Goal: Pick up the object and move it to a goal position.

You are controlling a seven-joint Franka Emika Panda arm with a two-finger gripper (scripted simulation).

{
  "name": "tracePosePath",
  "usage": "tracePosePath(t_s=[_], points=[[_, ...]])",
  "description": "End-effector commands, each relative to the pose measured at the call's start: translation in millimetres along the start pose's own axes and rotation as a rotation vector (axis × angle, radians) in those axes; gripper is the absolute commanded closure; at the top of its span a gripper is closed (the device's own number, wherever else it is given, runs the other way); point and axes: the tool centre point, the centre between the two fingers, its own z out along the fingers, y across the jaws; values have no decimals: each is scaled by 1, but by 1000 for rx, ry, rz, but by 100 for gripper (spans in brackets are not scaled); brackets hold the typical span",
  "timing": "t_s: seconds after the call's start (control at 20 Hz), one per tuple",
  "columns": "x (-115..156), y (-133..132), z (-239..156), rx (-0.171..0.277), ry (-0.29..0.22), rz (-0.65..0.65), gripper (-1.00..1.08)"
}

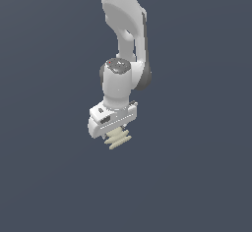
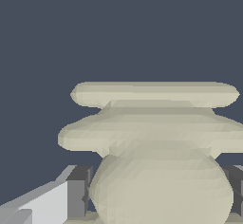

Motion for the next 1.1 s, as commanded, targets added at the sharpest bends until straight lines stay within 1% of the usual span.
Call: tracePosePath(t_s=[0.0,0.45,1.05], points=[[13,8,-17,-38,14,40,108],[51,34,-79,-166,58,173,108],[93,64,-168,-341,113,350,108]])
